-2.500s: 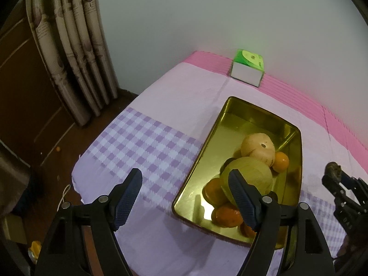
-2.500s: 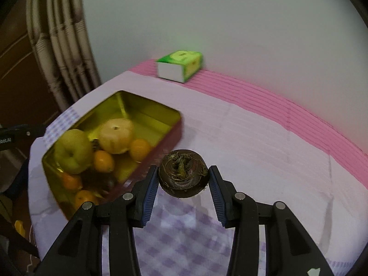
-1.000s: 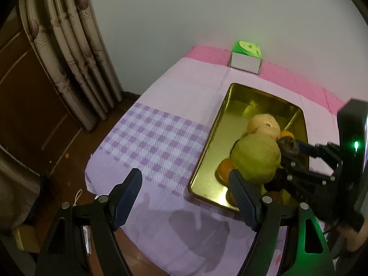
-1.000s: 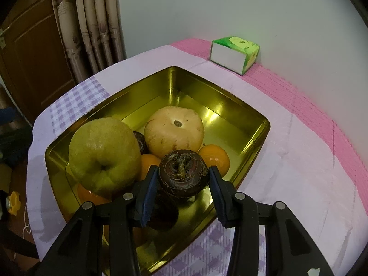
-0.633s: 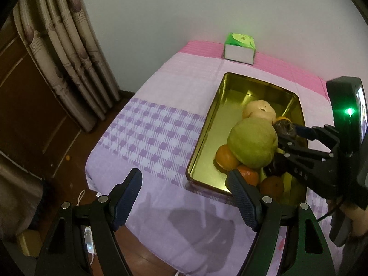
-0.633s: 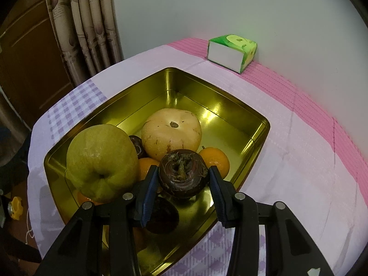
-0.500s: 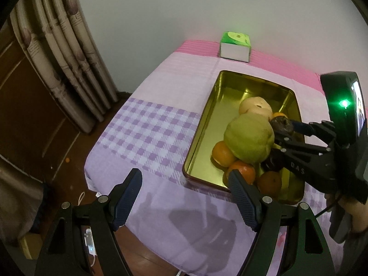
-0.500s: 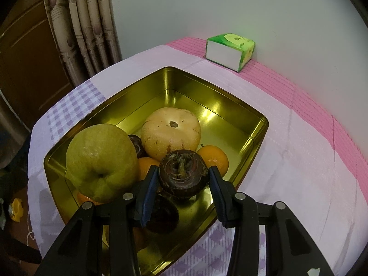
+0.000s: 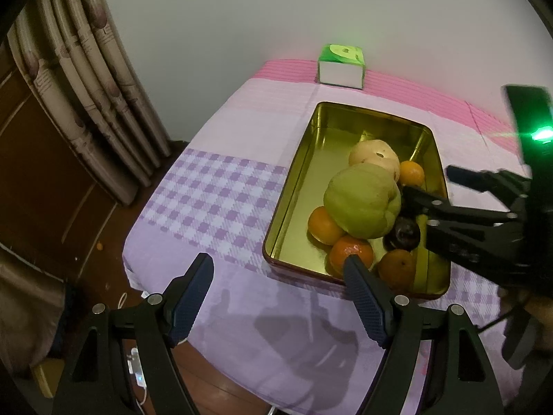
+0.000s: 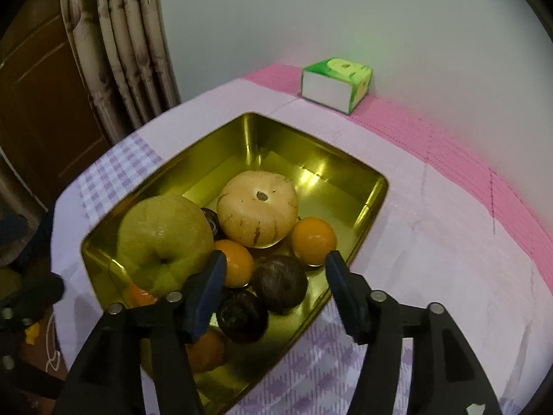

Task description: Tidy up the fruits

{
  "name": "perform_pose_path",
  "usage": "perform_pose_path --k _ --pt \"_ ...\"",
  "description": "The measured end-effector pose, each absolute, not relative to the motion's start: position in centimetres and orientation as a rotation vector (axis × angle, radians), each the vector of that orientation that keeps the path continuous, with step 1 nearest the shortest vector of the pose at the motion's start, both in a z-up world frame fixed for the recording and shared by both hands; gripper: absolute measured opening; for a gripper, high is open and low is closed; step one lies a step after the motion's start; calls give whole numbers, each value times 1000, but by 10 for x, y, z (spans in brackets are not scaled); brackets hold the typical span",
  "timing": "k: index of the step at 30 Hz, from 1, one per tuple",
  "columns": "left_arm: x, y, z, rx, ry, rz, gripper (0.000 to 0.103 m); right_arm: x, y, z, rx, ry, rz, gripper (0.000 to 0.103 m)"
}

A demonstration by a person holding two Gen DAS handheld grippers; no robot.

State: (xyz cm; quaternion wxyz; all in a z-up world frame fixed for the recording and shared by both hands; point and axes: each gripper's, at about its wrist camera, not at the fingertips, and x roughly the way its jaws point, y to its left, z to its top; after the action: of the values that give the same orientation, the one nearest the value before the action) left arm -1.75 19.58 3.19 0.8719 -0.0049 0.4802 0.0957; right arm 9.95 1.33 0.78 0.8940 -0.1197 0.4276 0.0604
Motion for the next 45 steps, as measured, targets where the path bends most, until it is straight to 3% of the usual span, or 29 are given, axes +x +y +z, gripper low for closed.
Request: perform_pose_path --k 4,10,45 --pt "-18 192 31 -5 1007 194 78 82 4 23 -209 863 87 83" --pt "-18 184 28 9 1015 186 78 57 -7 26 -174 909 49 96" --pt "-18 167 22 54 1027 155 81 20 -1 19 -198 958 5 102"
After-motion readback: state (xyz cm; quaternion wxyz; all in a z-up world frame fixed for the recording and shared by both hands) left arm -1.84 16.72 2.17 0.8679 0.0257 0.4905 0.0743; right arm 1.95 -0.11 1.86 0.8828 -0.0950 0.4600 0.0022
